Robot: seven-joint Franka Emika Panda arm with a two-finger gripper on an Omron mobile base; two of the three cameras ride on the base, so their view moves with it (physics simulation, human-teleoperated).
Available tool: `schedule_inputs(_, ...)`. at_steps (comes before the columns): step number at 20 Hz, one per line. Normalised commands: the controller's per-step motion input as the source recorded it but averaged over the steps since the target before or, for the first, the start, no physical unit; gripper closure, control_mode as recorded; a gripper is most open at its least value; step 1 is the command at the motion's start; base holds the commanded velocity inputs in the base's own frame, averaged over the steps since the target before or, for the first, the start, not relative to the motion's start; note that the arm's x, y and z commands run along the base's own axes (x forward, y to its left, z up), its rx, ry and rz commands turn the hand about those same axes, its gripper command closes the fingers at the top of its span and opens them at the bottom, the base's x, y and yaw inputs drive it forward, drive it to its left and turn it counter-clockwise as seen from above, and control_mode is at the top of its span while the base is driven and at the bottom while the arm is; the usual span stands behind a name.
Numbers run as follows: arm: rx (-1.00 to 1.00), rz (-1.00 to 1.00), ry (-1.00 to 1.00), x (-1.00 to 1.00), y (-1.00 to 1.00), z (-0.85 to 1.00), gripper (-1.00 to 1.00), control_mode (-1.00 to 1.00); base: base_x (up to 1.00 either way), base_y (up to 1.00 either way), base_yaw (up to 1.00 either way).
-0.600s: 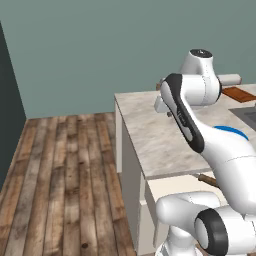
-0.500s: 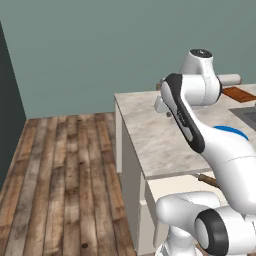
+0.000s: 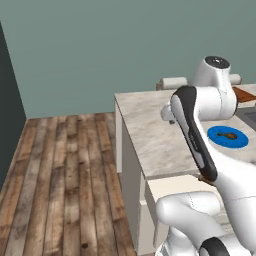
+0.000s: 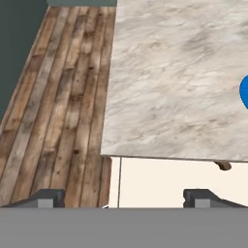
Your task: Pick up the knife from the drawer and place it on the cutting board. Then place the meat from the plate to the cutting board.
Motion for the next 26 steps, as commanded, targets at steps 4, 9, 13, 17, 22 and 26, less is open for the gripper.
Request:
schedule_inputs(4,0.00,0.00,0.09,-0.65,0.00,-0.24,-1.00,-1.00,0.00,0.00,0.00)
schedule_inputs(9,0.00,0.01,0.00,-0.71,0.01,-0.06,-1.00,-1.00,0.00,0.00,0.00)
schedule_inputs(13,0.00,0.00,-0.03,-0.70,0.00,0.00,-1.00,-1.00,0.00,0.00,0.00)
schedule_inputs(17,0.00,0.02,-0.12,-0.76,0.00,0.04,-1.00,-1.00,0.00,0.00,0.00)
schedule_inputs(22,0.00,0.02,-0.13,-0.56,0.00,0.12,-1.00,-1.00,0.00,0.00,0.00)
schedule_inputs(26,0.00,0.00,-0.04,-0.16,0.00,0.09,-1.00,1.00,-0.22,-0.15,0.02)
